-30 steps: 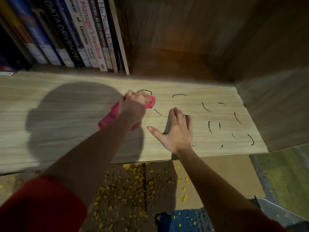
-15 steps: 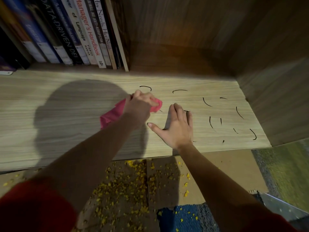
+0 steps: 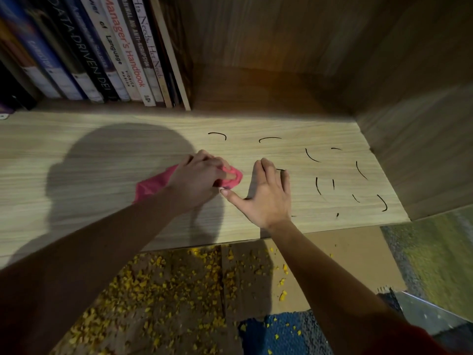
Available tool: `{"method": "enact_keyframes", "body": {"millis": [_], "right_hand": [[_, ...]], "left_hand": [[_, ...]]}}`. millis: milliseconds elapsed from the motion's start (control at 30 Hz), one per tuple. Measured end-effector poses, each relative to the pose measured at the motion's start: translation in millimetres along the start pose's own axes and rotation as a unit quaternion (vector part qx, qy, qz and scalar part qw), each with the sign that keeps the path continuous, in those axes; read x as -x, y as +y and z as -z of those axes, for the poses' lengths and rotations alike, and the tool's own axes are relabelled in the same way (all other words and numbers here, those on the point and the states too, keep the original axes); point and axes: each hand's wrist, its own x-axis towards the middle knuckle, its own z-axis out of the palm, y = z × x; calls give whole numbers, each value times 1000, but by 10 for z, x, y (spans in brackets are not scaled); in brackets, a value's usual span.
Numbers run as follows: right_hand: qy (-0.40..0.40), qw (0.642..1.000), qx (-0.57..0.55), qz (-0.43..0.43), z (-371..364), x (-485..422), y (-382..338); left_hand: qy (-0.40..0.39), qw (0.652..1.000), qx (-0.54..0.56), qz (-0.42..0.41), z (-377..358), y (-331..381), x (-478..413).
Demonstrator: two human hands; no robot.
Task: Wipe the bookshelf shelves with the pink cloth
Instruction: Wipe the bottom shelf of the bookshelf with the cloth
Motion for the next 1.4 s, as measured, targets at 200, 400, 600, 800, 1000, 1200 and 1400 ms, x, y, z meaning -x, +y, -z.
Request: {"method": "enact_keyframes", "body": {"millis": [200,400,600,800,1000,1200,1400], "right_hand": [[0,1000,-4,-3,8,-5,-5],[-10,1000,1,-2,7,6,-3],[-14,1000,4,-6,8,-5,-4],[-26,1000,0,-6,28,4,-2],[-23,1000,-4,-8,23,11,-8],[-26,1000,-5,-7,45,5,-10],[-17,1000,2,-6,28,0,-11]], "left_hand": [[17,995,39,91,32,224,-455],[-7,1000,18,-8,15,-94,-20],[10,996,30,80,47,222,-365],[11,1000,21,6,-9,-232,121],[19,990,20,139,-13,16,-190],[32,989,30,143,33,-216,-219],[57,970,40,234,2,-175,-516]]}}
